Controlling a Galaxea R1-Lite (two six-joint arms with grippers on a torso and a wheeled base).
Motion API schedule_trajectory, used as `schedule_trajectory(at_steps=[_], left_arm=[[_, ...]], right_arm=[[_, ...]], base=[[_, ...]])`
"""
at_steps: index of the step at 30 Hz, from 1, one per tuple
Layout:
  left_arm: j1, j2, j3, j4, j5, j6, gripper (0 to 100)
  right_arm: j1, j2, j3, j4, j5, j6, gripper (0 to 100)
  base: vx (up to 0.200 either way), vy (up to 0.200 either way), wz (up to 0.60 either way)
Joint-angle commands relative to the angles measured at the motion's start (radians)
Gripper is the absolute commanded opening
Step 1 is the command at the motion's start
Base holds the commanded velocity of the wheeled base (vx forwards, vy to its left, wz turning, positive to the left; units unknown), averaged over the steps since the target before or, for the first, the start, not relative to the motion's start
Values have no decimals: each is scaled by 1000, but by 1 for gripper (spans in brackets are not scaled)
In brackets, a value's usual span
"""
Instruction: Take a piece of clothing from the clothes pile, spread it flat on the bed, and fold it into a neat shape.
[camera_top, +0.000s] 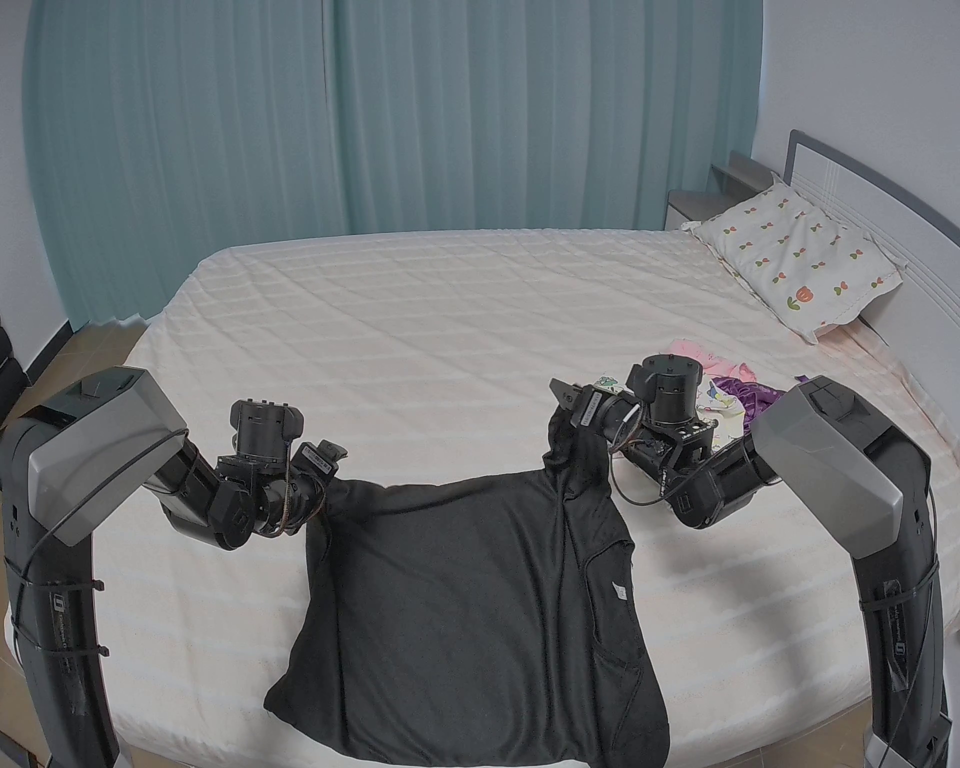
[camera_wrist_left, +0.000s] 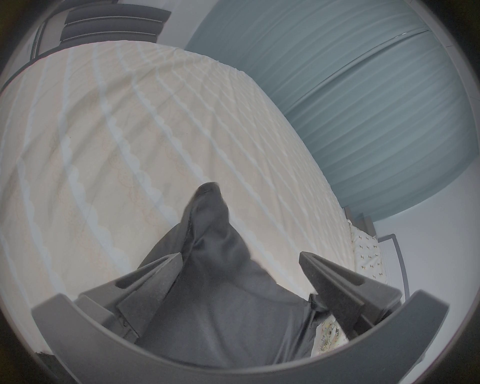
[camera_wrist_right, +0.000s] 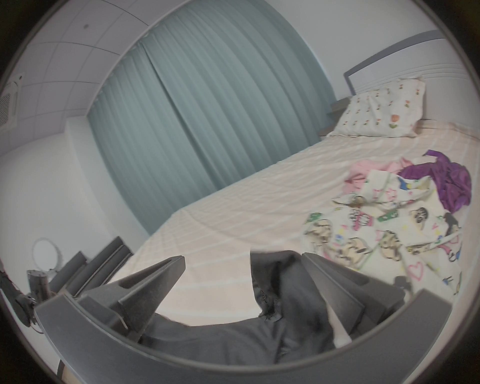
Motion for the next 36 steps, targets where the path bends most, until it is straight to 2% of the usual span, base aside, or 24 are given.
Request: schedule_trajectory(at_steps=[1, 6, 11, 12, 14, 19, 20, 21, 23, 26, 27, 30, 32, 36], left_arm=[[33, 2, 3, 0, 0, -5, 100], [39, -61, 55, -2, -2, -9, 100], [50, -173, 184, -71, -24, -8, 100], [47, -201, 258, -103, -40, -5, 100], [45, -228, 339, -149, -53, -8, 100], [44, -242, 540, -312, -83, -11, 100], [44, -242, 546, -318, -83, -11, 100], [42, -236, 606, -382, -96, -14, 100], [39, -232, 638, -421, -108, -34, 100], [33, -228, 680, -494, -154, -120, 100], [33, -228, 686, -497, -158, -121, 100], [28, -227, 703, -502, -174, -124, 100], [24, -219, 707, -502, -180, -124, 100], [13, -219, 724, -502, -180, -124, 100]], right_arm=[[-42, 37, 18, 7, -24, -3, 100], [-56, 11, 113, 2, -17, -29, 100], [-58, -75, 241, 1, 22, -34, 100], [-51, -120, 348, 1, 77, -32, 100], [-42, -149, 471, -8, 126, -34, 100], [-24, -169, 690, -57, 147, -34, 100], [-22, -169, 696, -61, 147, -34, 100], [-21, -158, 748, -91, 146, -35, 100], [-18, -147, 767, -100, 138, -37, 100], [-24, -144, 785, -107, 149, -3, 100], [-24, -143, 787, -107, 149, 11, 100], [-16, -137, 794, -107, 181, 123, 100], [-16, -140, 796, -110, 210, 146, 100], [-18, -132, 799, -131, 223, 156, 100]], base=[[0, 0, 0], [0, 0, 0], [0, 0, 0], [0, 0, 0], [0, 0, 0], [0, 0, 0], [0, 0, 0], [0, 0, 0], [0, 0, 0], [0, 0, 0], [0, 0, 0], [0, 0, 0], [0, 0, 0], [0, 0, 0]])
